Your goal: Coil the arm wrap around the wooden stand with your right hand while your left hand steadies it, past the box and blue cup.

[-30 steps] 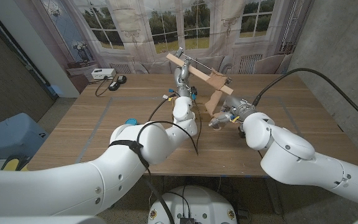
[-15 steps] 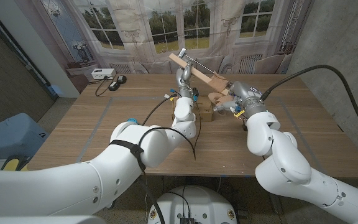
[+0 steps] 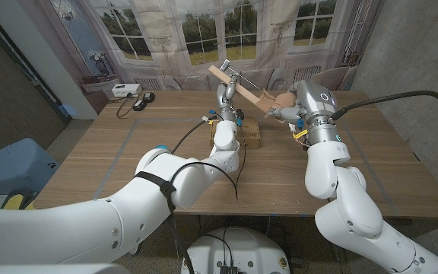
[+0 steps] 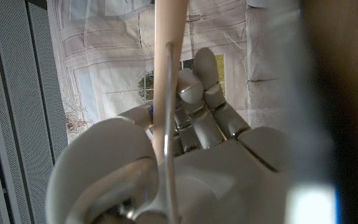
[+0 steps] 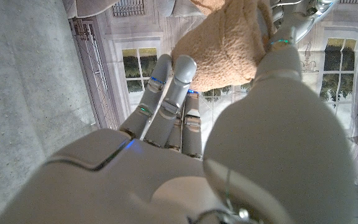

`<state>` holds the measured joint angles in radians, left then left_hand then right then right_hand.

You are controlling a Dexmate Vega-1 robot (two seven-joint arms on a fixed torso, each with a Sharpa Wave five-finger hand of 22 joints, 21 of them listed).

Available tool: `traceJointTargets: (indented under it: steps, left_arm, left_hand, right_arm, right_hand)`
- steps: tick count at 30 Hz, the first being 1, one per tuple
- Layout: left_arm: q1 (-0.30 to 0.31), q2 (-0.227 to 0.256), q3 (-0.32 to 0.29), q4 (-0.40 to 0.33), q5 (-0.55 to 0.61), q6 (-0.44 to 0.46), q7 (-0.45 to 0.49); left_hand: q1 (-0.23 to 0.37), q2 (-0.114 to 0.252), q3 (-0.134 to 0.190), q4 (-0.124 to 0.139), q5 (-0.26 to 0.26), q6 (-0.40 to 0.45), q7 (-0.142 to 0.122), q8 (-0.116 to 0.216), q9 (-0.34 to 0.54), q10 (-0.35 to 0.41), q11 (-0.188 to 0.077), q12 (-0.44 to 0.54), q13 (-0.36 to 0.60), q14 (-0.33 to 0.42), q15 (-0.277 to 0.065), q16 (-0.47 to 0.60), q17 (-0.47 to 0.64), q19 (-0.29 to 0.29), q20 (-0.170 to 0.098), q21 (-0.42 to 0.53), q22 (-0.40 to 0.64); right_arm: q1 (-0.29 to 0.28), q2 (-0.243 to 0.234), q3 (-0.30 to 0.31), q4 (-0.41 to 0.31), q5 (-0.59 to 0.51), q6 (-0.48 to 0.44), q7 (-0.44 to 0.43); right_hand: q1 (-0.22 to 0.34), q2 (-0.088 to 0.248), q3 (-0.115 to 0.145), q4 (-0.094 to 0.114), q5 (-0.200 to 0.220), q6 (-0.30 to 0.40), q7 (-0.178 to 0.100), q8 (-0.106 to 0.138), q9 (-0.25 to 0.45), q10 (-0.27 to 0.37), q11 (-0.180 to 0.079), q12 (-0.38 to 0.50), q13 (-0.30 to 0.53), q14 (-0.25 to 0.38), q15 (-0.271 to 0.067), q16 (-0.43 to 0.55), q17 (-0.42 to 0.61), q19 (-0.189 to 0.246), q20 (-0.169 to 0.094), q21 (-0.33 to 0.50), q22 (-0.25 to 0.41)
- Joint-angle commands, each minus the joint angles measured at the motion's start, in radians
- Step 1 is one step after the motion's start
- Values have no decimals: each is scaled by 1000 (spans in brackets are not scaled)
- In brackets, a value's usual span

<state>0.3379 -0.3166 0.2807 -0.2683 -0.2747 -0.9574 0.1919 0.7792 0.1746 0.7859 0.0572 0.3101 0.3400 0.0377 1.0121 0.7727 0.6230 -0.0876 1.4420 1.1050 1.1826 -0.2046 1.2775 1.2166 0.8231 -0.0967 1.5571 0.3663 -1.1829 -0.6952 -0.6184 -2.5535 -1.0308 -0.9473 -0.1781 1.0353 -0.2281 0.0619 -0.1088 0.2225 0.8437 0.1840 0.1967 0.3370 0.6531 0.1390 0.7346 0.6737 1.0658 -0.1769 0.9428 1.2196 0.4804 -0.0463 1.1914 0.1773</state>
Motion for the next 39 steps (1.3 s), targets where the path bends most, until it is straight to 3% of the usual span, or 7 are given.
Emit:
traceJointTargets:
  steps: [1, 5, 17, 26, 30, 36, 39]
  left_arm:
    - [9, -11, -53, 0, -128, -65, -265]
    - [12, -31, -174, -22, -185, -19, -463]
    - [-6, -64, -470, -73, -130, 189, -777]
    - [-26, -62, -556, -77, -36, 262, -839]
    - [-27, -66, -578, -77, -10, 263, -845]
    - [-26, -72, -596, -78, 21, 248, -828]
    - [-24, -75, -601, -78, 31, 244, -820]
  left_hand:
    - [0, 18, 85, 81, -1, 1, 11, 10, -2, 14, 0, 122, 133, 3, -2, -6, 1, 2, -101, 2, 4]
    - [1, 18, 87, 81, 0, 4, 12, 11, -6, 17, 4, 123, 133, 4, -2, -10, -4, 5, -99, 1, 1]
    - [2, 17, 89, 80, 2, 6, 8, 14, -11, 18, 3, 122, 133, 5, -2, -13, -3, 6, -99, 1, 0]
    - [2, 16, 89, 80, 2, 7, 1, 17, -15, 18, -1, 122, 133, 6, -2, -13, 0, 5, -97, 2, 3]
    - [3, 16, 88, 80, 2, 8, -1, 18, -16, 17, -3, 122, 133, 6, -2, -13, 1, 5, -97, 2, 3]
    - [3, 16, 88, 80, 2, 7, -3, 19, -19, 20, -3, 123, 133, 7, -2, -13, 1, 5, -97, 2, 3]
    - [2, 15, 87, 79, 2, 8, -4, 21, -20, 22, -7, 123, 133, 8, -2, -13, 2, 4, -96, 3, 3]
  right_arm:
    - [-73, 98, 124, 50, -63, 166, -79]
    - [-76, 123, 154, 61, -62, 209, -91]
    - [-37, 177, 206, 77, -76, 258, -6]
    - [1, 193, 226, 102, -84, 289, 20]
    - [7, 202, 230, 121, -83, 316, -16]
    - [7, 219, 243, 165, -68, 379, -145]
    - [15, 223, 245, 176, -67, 387, -153]
  right_hand:
    - [354, 361, -1, 1, 8, 262, -189, 7, 2, 355, -201, 1, 3, -1, -45, -2, 3, 1, -112, 3, 0]
    - [354, 361, -1, 0, 9, 263, -189, 7, 2, 360, -203, 0, -1, 1, -45, -2, 3, 2, -111, 3, 0]
    - [357, 363, 1, -2, 11, 273, -182, 11, 1, 389, -191, -6, -26, 24, -45, 2, 2, 24, -91, 11, -1]
    - [350, 364, 0, 1, 6, 248, -191, 2, 0, 356, -203, -7, -4, 14, -43, -7, 0, 11, -104, 5, -1]
    - [346, 363, -1, 3, 4, 243, -198, 2, 0, 343, -212, -7, 6, 2, -44, -14, 0, -3, -114, -1, -1]
    - [344, 362, -4, 4, 5, 248, -204, 4, 0, 339, -213, -7, 9, -9, -44, -20, 1, -11, -120, -4, 0]
    - [343, 361, -5, 5, 6, 247, -210, 4, 0, 337, -219, -7, 13, -11, -45, -22, 1, -14, -124, -6, 0]
